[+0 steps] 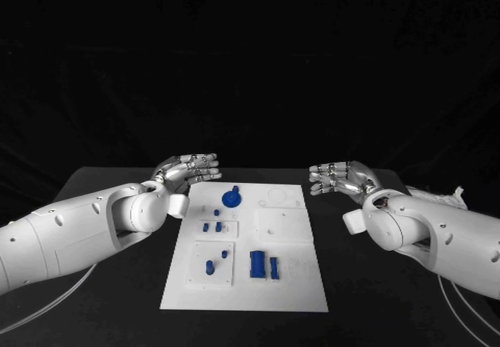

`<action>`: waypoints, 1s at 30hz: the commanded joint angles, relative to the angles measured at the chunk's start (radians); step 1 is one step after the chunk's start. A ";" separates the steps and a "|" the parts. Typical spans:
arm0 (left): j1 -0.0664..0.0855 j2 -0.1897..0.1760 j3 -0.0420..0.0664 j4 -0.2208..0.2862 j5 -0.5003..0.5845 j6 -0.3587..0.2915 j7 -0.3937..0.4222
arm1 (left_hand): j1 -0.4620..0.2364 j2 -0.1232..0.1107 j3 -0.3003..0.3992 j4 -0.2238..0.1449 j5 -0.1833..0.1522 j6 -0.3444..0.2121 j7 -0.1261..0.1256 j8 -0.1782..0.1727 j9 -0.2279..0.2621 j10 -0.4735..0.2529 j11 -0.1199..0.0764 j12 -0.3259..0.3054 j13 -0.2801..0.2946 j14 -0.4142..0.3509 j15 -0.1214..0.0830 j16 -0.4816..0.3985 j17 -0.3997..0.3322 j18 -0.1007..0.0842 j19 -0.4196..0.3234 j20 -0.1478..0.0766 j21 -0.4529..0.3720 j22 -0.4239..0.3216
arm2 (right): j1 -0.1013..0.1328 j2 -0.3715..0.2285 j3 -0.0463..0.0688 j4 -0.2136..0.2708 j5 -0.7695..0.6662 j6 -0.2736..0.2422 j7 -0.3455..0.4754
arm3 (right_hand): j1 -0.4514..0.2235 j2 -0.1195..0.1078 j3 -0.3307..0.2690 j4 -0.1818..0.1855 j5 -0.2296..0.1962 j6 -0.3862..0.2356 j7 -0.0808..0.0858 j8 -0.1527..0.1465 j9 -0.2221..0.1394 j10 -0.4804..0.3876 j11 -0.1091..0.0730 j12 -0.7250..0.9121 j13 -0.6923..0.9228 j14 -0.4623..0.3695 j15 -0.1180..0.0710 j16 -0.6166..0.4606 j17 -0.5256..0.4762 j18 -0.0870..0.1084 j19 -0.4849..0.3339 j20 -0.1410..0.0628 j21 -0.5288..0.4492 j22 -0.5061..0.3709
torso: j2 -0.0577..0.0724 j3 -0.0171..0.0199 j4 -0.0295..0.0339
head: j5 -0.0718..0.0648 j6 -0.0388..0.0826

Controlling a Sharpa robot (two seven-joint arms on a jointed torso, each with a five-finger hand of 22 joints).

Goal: Assemble the parts on the task board

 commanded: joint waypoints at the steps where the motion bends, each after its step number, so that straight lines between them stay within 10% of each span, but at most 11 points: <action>1: -0.007 0.039 0.001 -0.057 0.048 0.008 0.062 | -0.009 0.009 -0.017 0.001 -0.004 0.001 0.002 -0.019 -0.001 0.006 0.005 -0.045 0.001 0.003 0.020 -0.091 -0.045 0.014 -0.042 0.029 -0.048 -0.045 | 0.001 0.036 0.005 -0.054 0.139 0.082 0.131 | -0.026 -0.012 0.024 -0.023 -0.010 -0.007 0.004 0.000 -0.042 -0.004 0.010 -0.008 -0.115 0.000 0.021 -0.087 -0.103 0.015 0.001 0.040 -0.093 -0.066 | -0.026 0.0006 -0.0016 | 0.001 0.035; 8: -0.021 0.107 0.002 -0.145 0.075 -0.013 0.093 | -0.013 0.021 -0.058 0.002 -0.004 0.002 -0.008 -0.040 -0.001 0.006 0.019 -0.100 0.000 0.023 0.033 -0.190 -0.092 0.022 -0.057 0.054 -0.079 -0.095 | 0.001 0.092 0.015 -0.147 0.154 0.109 0.167 | -0.074 -0.001 0.033 -0.073 -0.009 0.003 0.003 -0.002 -0.106 0.010 0.018 -0.011 -0.252 0.033 0.027 -0.138 -0.234 0.013 0.048 0.047 -0.182 -0.133 | -0.038 0.0068 0.0037 | 0.006 0.074; 9: -0.019 0.099 0.001 -0.132 0.037 -0.006 0.041 | -0.407 0.049 -0.170 -0.072 -0.033 -0.299 -0.057 -0.106 -0.067 -0.308 -0.033 -0.131 -0.062 -0.265 -0.011 -0.259 -0.126 -0.042 -0.304 -0.028 -0.167 -0.176 | 0.001 0.083 0.014 -0.130 0.108 0.052 0.100 | -0.470 0.002 -0.040 -0.073 -0.042 -0.281 -0.054 -0.065 -0.142 -0.314 -0.029 -0.076 -0.274 -0.300 -0.009 -0.201 -0.276 -0.052 -0.266 -0.024 -0.212 -0.202 | -0.029 0.0027 0.0014 | 0.002 0.057; 11: -0.020 0.099 0.001 -0.129 0.035 -0.012 0.042 | -0.445 0.058 -0.183 -0.072 -0.037 -0.329 -0.063 -0.106 -0.067 -0.336 -0.035 -0.137 -0.062 -0.290 -0.016 -0.269 -0.131 -0.042 -0.328 -0.035 -0.167 -0.186 | 0.001 0.082 0.013 -0.125 0.111 0.046 0.102 | -0.519 0.002 -0.046 -0.073 -0.046 -0.307 -0.058 -0.065 -0.149 -0.344 -0.033 -0.076 -0.351 -0.327 -0.014 -0.201 -0.286 -0.052 -0.292 -0.030 -0.218 -0.202 | -0.031 0.0048 0.0044 | 0.000 0.059; 12: -0.021 0.098 0.002 -0.122 0.032 -0.022 0.044 | -0.490 0.131 -0.197 -0.072 -0.111 -0.363 -0.069 -0.106 -0.067 -0.371 -0.041 -0.140 -0.062 -0.322 -0.020 -0.277 -0.135 -0.042 -0.355 -0.043 -0.167 -0.196 | 0.001 0.081 0.011 -0.118 0.115 0.037 0.105 | -0.565 0.002 -0.055 -0.073 -0.050 -0.339 -0.064 -0.065 -0.153 -0.380 -0.038 -0.076 -0.351 -0.363 -0.018 -0.201 -0.292 -0.052 -0.327 -0.038 -0.222 -0.202 | -0.033 0.0081 0.0091 | -0.003 0.064; 19: -0.034 0.087 0.008 -0.060 0.001 -0.116 0.065 | -0.679 0.131 -0.252 -0.072 -0.111 -0.509 -0.095 -0.106 -0.067 -0.520 -0.065 -0.214 -0.062 -0.458 -0.042 -0.312 -0.212 -0.059 -0.473 -0.081 -0.167 -0.236 | 0.000 0.068 -0.005 -0.046 0.162 -0.057 0.138 | -0.758 0.002 -0.091 -0.073 -0.124 -0.474 -0.091 -0.065 -0.238 -0.533 -0.061 -0.076 -0.351 -0.520 -0.096 -0.201 -0.316 -0.069 -0.476 -0.072 -0.294 -0.202 | -0.056 0.0371 0.0504 | -0.028 0.101; 20: -0.039 0.083 0.010 -0.038 -0.011 -0.149 0.073 | -0.721 0.131 -0.265 -0.072 -0.111 -0.541 -0.100 -0.106 -0.067 -0.553 -0.071 -0.214 -0.062 -0.489 -0.114 -0.320 -0.212 -0.070 -0.499 -0.090 -0.167 -0.245 | 0.000 0.063 -0.011 -0.021 0.178 -0.091 0.150 | -0.801 0.002 -0.099 -0.073 -0.124 -0.504 -0.097 -0.065 -0.238 -0.567 -0.066 -0.076 -0.351 -0.554 -0.096 -0.201 -0.321 -0.079 -0.509 -0.079 -0.294 -0.202 | -0.060 0.0423 0.0578 | -0.033 0.107; 21: -0.042 0.080 0.011 -0.021 -0.019 -0.174 0.078 | -0.745 0.131 -0.271 -0.072 -0.111 -0.559 -0.104 -0.106 -0.067 -0.572 -0.074 -0.214 -0.062 -0.506 -0.114 -0.325 -0.212 -0.071 -0.514 -0.095 -0.167 -0.250 | 0.000 0.060 -0.016 -0.001 0.190 -0.116 0.159 | -0.825 0.002 -0.104 -0.073 -0.124 -0.521 -0.100 -0.065 -0.238 -0.587 -0.137 -0.076 -0.351 -0.574 -0.096 -0.201 -0.324 -0.079 -0.527 -0.084 -0.294 -0.202 | -0.062 0.0449 0.0616 | -0.036 0.111; 23: -0.050 0.073 0.015 0.016 -0.038 -0.230 0.091 | -0.783 0.131 -0.283 -0.072 -0.111 -0.588 -0.109 -0.106 -0.067 -0.602 -0.148 -0.214 -0.062 -0.533 -0.114 -0.332 -0.212 -0.070 -0.537 -0.103 -0.167 -0.258 | -0.001 0.052 -0.026 0.041 0.218 -0.171 0.179 | -0.864 0.002 -0.110 -0.073 -0.124 -0.547 -0.105 -0.065 -0.238 -0.617 -0.137 -0.076 -0.351 -0.605 -0.096 -0.201 -0.396 -0.079 -0.557 -0.091 -0.294 -0.202 | -0.064 0.0480 0.0660 | -0.038 0.115; 28: -0.073 0.054 0.026 0.127 -0.094 -0.398 0.129 | -0.888 0.131 -0.314 -0.072 -0.111 -0.669 -0.180 -0.106 -0.067 -0.685 -0.148 -0.214 -0.062 -0.609 -0.114 -0.352 -0.212 -0.083 -0.603 -0.124 -0.167 -0.281 | -0.002 0.034 -0.049 0.143 0.283 -0.304 0.225 | -0.972 0.002 -0.129 -0.073 -0.124 -0.622 -0.181 -0.065 -0.238 -0.702 -0.137 -0.076 -0.351 -0.692 -0.096 -0.201 -0.396 -0.091 -0.639 -0.109 -0.294 -0.202 | -0.065 0.0485 0.0667 | -0.039 0.115; 30: -0.080 0.048 0.029 0.161 -0.111 -0.448 0.140 | -0.923 0.131 -0.324 -0.072 -0.111 -0.695 -0.180 -0.106 -0.067 -0.712 -0.148 -0.214 -0.062 -0.634 -0.114 -0.357 -0.212 -0.092 -0.624 -0.131 -0.167 -0.288 | -0.002 0.030 -0.055 0.168 0.299 -0.337 0.237 | -1.007 0.002 -0.134 -0.073 -0.124 -0.647 -0.181 -0.065 -0.238 -0.731 -0.137 -0.076 -0.351 -0.720 -0.096 -0.201 -0.396 -0.171 -0.666 -0.115 -0.294 -0.202 | -0.065 0.0485 0.0667 | -0.039 0.115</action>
